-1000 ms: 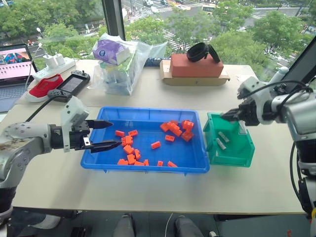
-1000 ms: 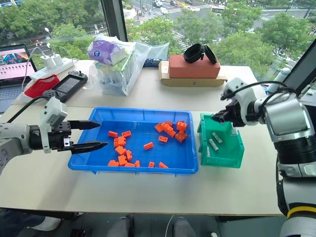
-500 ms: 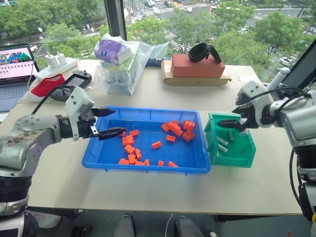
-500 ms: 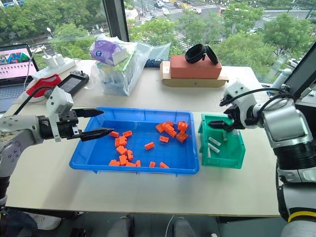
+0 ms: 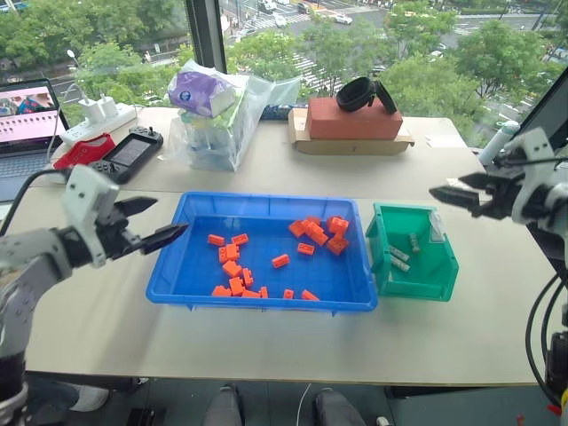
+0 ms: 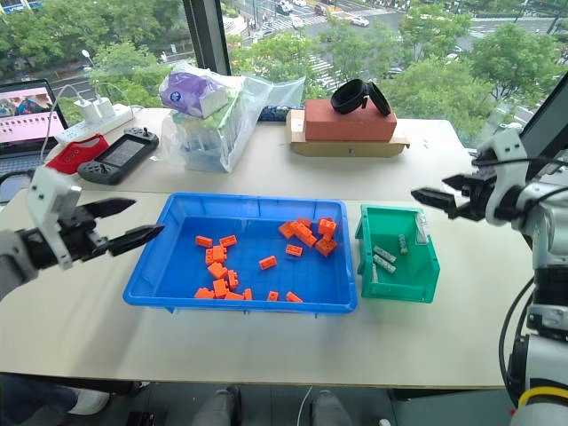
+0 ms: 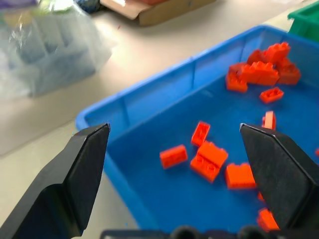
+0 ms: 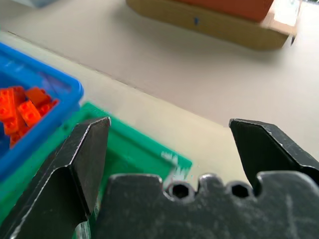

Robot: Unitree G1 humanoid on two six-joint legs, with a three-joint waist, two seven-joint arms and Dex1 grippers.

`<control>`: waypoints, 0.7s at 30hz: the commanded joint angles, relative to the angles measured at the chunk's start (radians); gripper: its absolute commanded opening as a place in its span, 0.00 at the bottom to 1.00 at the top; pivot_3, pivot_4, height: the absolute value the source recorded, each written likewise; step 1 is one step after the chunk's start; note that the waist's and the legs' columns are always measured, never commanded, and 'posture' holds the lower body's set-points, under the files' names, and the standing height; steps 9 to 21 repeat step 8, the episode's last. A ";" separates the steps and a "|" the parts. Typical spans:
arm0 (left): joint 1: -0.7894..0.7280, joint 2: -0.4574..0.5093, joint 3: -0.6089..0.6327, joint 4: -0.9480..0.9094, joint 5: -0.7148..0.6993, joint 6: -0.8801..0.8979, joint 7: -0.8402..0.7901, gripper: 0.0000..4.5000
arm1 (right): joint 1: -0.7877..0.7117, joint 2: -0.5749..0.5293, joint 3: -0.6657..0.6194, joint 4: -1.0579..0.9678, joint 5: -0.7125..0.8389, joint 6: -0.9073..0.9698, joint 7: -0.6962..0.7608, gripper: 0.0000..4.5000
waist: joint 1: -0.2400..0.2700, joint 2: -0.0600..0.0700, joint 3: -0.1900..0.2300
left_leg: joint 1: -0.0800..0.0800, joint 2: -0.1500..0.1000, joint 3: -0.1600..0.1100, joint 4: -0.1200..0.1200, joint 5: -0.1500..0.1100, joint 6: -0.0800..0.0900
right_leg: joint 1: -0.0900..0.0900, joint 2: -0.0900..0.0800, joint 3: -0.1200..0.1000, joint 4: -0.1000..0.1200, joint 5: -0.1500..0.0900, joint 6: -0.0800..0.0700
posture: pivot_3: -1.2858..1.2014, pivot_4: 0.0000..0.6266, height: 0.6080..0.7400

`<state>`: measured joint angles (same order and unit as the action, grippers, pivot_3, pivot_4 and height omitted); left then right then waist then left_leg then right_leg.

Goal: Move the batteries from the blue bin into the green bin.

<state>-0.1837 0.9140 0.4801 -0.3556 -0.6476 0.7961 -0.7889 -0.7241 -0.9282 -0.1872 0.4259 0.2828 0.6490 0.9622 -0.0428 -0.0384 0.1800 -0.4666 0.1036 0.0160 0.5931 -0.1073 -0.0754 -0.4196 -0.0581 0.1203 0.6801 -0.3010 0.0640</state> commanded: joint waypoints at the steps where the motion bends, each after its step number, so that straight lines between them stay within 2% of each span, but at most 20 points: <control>1: -0.006 -0.025 0.062 -0.007 0.010 -0.029 0.066 1.00 | 0.009 0.014 -0.050 0.027 0.003 -0.110 -0.030 0.99 | 0.000 0.000 0.000 | 0.000 0.000 0.000 0.001 0.000 0.000 | 0.000 0.000 0.000 0.000 0.000 0.000 | 0.52 0.24 1.00; 7: -0.033 -0.059 0.025 0.030 0.003 -0.049 0.078 1.00 | 0.010 0.037 -0.039 0.104 -0.020 -0.189 -0.065 0.99 | -0.003 0.000 0.000 | 0.006 0.000 0.000 0.002 0.000 0.000 | 0.007 0.000 0.000 0.000 0.000 0.001 | 0.52 0.24 1.00; 21: -0.035 -0.060 0.023 0.034 -0.002 -0.050 0.072 1.00 | 0.008 0.036 -0.035 0.107 -0.019 -0.192 -0.064 0.99 | -0.003 0.000 0.000 | 0.006 0.000 0.000 0.002 0.000 0.000 | 0.007 0.000 0.000 0.000 0.000 0.001 | 0.52 0.24 1.00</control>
